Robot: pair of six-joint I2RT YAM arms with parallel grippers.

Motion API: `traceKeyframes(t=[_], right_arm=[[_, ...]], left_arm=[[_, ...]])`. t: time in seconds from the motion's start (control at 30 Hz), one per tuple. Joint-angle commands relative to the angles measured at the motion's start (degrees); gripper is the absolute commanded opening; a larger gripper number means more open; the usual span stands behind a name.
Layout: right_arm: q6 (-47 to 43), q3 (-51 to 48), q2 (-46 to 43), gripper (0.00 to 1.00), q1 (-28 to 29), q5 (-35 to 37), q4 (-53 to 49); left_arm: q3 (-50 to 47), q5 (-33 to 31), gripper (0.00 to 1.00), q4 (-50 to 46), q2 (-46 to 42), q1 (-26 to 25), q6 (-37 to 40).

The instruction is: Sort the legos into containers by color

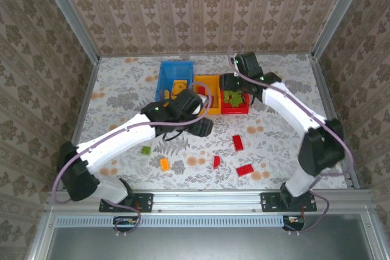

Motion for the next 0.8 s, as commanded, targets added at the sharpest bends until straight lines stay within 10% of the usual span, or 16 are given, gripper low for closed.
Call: traceKeyframes(t=[0.0,0.3,0.77], right_arm=[[-4.4,-12.0,-8.8,0.68,4.7,-14.9,14.9],[-9.4,-34.4,-23.9,0.86,21.6,-21.1,23.1],[-9.8,-35.2,-22.3,0.86,23.1,-24.2,22.2]], left_arm=[[-5.2,-5.8,0.77,-12.5,-4.6,0.6,-12.3],[-21.1,0.4,0.80,-15.8,-8.8,3.2,-32.8],[-26.5,6.6,0.76,-5.3,1.1,9.1,-34.8]])
